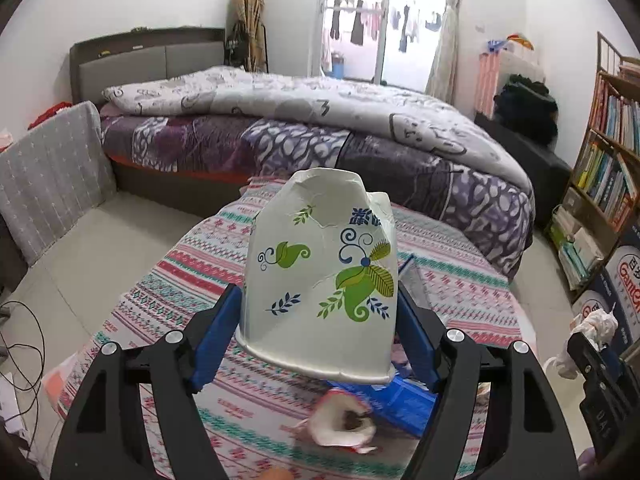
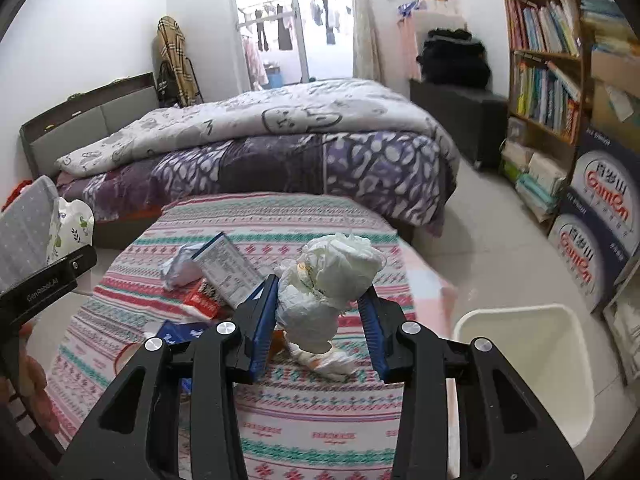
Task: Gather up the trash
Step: 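Carry the cup and tissue to the white bin and release both, then grasp the red snack bag with the left tool while the right tool grasps the blue box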
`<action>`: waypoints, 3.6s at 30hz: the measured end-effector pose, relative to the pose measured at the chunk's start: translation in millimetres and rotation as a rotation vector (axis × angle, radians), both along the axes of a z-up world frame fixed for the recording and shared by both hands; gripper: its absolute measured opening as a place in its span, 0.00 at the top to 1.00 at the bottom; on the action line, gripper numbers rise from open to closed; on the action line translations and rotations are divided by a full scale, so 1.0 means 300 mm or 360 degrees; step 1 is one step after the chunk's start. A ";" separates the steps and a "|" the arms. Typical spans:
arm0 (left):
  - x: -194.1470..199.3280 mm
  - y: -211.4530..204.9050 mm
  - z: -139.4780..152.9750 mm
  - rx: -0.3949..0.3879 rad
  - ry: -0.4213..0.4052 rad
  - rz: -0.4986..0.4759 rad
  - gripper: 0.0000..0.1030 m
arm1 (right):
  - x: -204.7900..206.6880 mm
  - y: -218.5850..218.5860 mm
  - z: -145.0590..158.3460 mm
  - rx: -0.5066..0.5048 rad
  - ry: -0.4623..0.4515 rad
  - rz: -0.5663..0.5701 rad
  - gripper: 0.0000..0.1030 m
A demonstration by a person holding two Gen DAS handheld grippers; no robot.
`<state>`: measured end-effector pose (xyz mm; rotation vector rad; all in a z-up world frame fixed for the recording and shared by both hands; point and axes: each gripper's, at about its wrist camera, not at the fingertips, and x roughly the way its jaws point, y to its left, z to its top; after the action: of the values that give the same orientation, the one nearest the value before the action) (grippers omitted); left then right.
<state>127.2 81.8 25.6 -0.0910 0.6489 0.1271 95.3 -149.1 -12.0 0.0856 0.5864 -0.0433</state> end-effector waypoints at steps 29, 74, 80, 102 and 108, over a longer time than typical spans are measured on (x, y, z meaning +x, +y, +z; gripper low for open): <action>-0.015 -0.596 -0.050 0.0034 0.0060 -0.0568 0.28 | -0.111 -0.545 0.004 0.0173 0.0098 -0.0663 0.54; -0.070 -0.726 -0.176 0.0174 0.0382 -0.0800 0.10 | -0.172 -0.685 0.034 0.0416 0.0074 -0.0769 0.08; -0.061 -0.538 -0.159 0.0278 0.0388 -0.0679 0.10 | -0.105 -0.563 0.015 0.0352 0.0153 -0.0611 0.08; -0.034 -0.126 -0.394 0.0537 0.0655 -0.0980 0.08 | 0.058 -0.087 -0.079 0.0025 0.0243 0.0145 0.07; 0.012 -0.103 -0.386 0.0411 0.0593 -0.0984 0.33 | 0.087 0.007 -0.121 -0.0001 0.0278 0.0388 0.07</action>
<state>130.9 50.9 -90.2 0.3908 0.9982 -0.3775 121.2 -147.0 -48.4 0.0094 0.7679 0.1874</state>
